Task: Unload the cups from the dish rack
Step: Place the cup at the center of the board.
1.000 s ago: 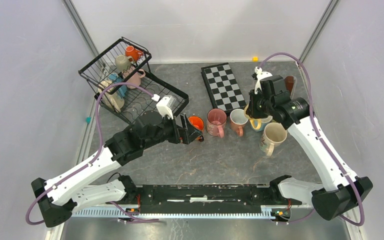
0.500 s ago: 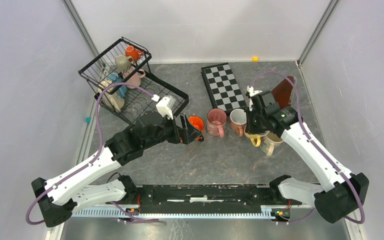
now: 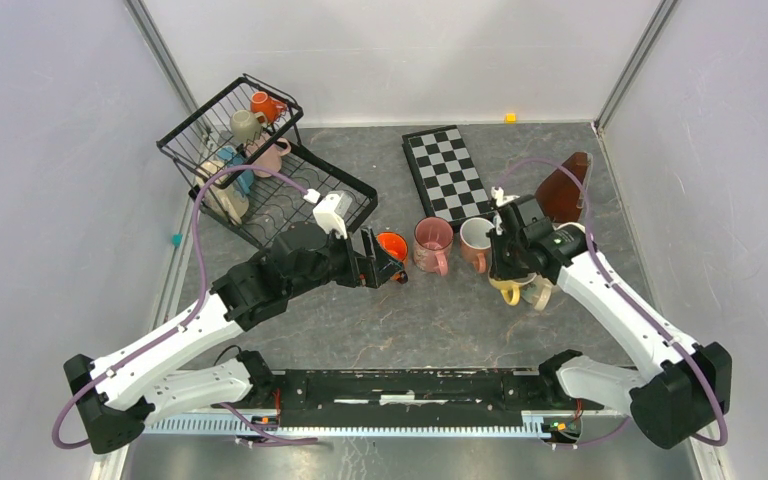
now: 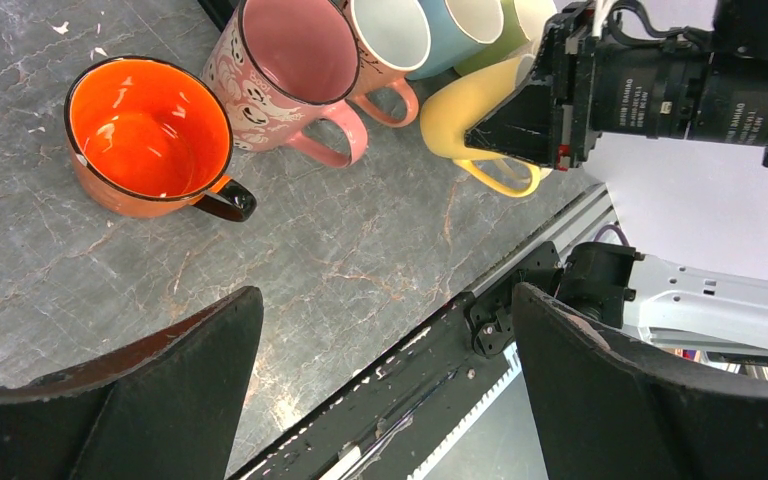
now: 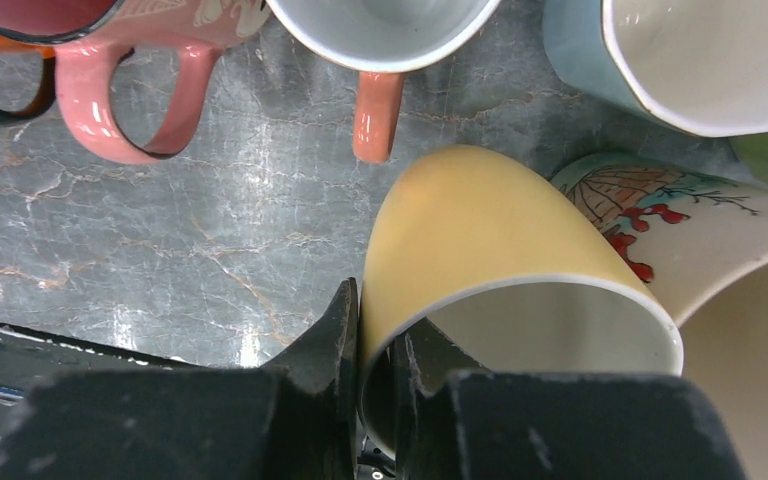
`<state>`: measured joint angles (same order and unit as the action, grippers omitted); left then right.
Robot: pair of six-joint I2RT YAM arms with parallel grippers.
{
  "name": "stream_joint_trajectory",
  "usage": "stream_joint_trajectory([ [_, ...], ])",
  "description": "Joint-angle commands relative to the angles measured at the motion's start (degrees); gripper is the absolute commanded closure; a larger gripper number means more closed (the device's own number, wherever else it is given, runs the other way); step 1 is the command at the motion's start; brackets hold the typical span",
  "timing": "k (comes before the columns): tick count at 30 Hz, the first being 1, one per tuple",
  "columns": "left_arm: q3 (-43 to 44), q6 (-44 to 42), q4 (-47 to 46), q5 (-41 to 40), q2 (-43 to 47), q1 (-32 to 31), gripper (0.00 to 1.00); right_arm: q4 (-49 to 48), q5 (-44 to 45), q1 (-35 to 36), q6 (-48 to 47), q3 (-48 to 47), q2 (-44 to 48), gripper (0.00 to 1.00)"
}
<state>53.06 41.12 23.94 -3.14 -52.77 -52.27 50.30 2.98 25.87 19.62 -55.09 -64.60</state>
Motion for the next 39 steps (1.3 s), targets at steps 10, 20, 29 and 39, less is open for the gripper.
stream_joint_trajectory([
  [10, 0.2, -2.6, -1.0, -1.4, -0.2, -0.1, 0.00, -9.5, 2.5, 0.1, -0.3, 5.1, -3.9, 1.00],
  [20, 0.3, -2.3, -0.5, -1.8, -0.1, -0.1, 0.00, -11.7, 3.3, 0.7, -0.7, 6.8, -6.5, 0.88],
  [29, 0.3, -2.2, -0.2, -2.1, -0.1, -0.1, 0.00, -11.2, 3.5, 1.2, -1.1, 6.2, -5.9, 0.60],
  [39, 2.0, -2.2, 1.5, -3.1, 1.0, -0.1, 0.00, -7.3, 3.1, 2.4, -1.2, 2.2, -2.8, 0.46],
])
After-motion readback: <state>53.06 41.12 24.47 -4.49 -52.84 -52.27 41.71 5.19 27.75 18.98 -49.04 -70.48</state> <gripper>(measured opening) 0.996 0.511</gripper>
